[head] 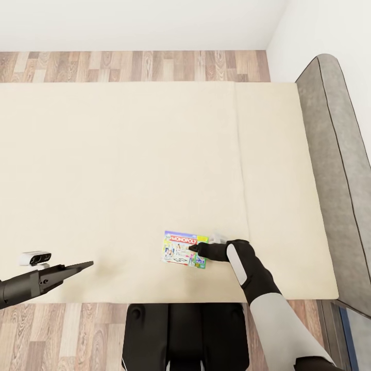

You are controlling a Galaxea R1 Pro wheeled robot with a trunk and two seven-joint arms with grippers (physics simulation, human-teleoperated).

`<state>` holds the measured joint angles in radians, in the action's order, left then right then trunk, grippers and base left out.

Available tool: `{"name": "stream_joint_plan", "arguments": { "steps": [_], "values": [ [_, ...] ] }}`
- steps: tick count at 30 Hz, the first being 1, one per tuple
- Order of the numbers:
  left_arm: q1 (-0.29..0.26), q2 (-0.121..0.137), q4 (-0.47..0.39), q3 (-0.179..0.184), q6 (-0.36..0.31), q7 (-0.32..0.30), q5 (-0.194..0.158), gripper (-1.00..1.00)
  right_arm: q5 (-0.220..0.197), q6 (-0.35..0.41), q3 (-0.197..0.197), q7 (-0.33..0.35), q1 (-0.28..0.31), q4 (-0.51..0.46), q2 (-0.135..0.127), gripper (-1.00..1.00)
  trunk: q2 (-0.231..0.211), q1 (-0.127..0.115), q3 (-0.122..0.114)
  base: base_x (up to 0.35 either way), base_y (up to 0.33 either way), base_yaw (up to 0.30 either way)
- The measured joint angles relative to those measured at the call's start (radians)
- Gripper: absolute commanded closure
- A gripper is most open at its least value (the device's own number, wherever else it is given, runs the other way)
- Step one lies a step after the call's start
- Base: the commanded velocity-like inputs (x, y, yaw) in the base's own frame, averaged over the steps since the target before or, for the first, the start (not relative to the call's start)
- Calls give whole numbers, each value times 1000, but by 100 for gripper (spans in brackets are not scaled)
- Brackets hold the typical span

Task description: Put all the toys in the child's room - the three board games (two on the bed and one on the table), the two jigsaw puzzles on the table, and the tennis ball on the table - inside the toy box on the table in the child's room.

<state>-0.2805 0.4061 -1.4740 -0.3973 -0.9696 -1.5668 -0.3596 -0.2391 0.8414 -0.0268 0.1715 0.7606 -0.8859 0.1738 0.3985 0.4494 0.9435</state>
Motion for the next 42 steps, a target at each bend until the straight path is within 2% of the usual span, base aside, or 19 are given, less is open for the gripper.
{"name": "stream_joint_plan", "arguments": {
  "steps": [31, 33, 39, 42],
  "values": [
    [0, 0, 0, 0, 0, 0, 0, -100, 4, -16, 4, -1, 43, -4, 0, -100, 0, 0, 0, 0, 0, 0],
    [0, 0, 0, 0, 0, 0, 0, -100, 5, -18, 10, 0, 43, -4, 0, -100, 0, 0, 0, 0, 0, 0],
    [0, 0, 0, 0, 0, 0, 0, -100, 4, -51, 69, 2, 45, -4, 1, -100, 0, 0, 0, 0, 0, 0],
    [0, 0, 0, 0, 0, 0, 0, -100, 4, -54, 78, 2, 45, -4, 1, -100, 0, 0, 0, 0, 0, 0]
  ]
}}
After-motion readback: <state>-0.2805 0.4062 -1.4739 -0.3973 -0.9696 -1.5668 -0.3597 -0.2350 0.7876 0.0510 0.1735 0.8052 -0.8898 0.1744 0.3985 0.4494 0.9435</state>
